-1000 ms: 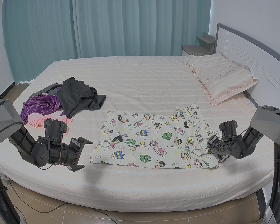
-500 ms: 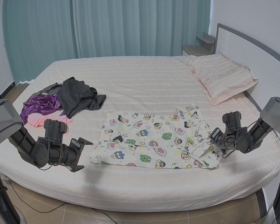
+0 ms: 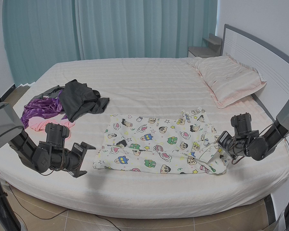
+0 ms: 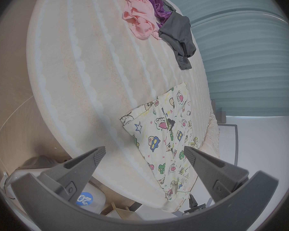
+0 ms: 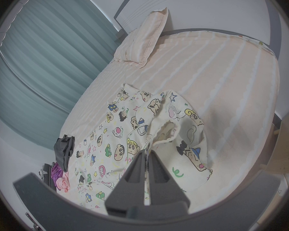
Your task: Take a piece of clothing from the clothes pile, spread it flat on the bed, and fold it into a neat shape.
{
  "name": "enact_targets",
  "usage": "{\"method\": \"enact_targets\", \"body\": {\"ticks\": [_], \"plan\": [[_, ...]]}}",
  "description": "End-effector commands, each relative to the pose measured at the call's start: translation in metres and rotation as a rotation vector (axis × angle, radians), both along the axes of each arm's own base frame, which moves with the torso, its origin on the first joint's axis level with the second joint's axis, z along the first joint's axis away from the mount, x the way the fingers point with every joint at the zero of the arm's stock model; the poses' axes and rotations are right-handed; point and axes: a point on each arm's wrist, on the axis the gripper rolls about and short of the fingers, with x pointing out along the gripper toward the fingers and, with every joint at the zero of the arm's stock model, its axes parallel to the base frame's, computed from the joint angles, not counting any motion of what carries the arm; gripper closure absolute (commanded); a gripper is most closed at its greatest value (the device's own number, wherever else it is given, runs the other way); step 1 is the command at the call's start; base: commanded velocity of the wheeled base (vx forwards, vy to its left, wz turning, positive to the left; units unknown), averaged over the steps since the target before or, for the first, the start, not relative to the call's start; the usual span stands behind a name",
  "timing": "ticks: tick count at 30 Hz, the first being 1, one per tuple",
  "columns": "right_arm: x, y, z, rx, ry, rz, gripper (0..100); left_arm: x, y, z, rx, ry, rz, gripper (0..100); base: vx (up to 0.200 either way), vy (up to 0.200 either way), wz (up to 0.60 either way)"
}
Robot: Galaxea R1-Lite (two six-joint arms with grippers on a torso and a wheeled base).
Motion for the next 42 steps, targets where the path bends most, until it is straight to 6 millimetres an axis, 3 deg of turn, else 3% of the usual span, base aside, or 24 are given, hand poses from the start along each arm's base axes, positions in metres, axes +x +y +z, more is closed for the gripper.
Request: {"method": "enact_targets", "body": {"ticks": [1, 3, 7, 14, 24, 25, 33, 38, 42], "plan": [[0.000, 0.005, 0.016, 0.005, -0.032, 0.013, 100, 0.000, 0.000, 0.000, 0.000, 0.001, -0.001, 0, 0.000, 0.000, 0.00], [0.003, 0.007, 0.024, 0.000, -0.031, 0.011, 100, 0.000, 0.000, 0.000, 0.000, 0.001, -0.001, 0, 0.000, 0.000, 0.00], [-0.001, 0.011, 0.022, -0.005, -0.006, 0.021, 100, 0.000, 0.000, 0.000, 0.000, 0.001, -0.001, 0, 0.000, 0.000, 0.00], [-0.026, 0.012, 0.005, -0.039, 0.076, 0.034, 100, 0.000, 0.000, 0.000, 0.001, -0.001, -0.002, 0, 0.000, 0.000, 0.00], [-0.042, 0.015, -0.009, -0.076, 0.138, 0.036, 100, -0.002, -0.002, -0.002, 0.003, 0.007, -0.005, 0, 0.000, 0.000, 0.00], [-0.044, 0.016, -0.011, -0.077, 0.147, 0.043, 0, -0.002, -0.002, -0.002, 0.003, 0.007, -0.007, 0, 0.000, 0.000, 0.00], [-0.075, 0.026, -0.002, -0.086, 0.151, 0.107, 0, -0.002, -0.003, -0.003, 0.013, 0.008, -0.003, 0, 0.000, 0.000, 0.00], [-0.072, 0.027, 0.001, -0.076, 0.137, 0.114, 0, -0.002, -0.003, -0.003, 0.013, 0.008, -0.003, 0, 0.000, 0.000, 0.00], [-0.058, 0.039, -0.008, -0.053, 0.126, 0.145, 0, -0.002, -0.003, -0.002, 0.013, 0.008, -0.003, 0, 0.000, 0.000, 0.00]]}}
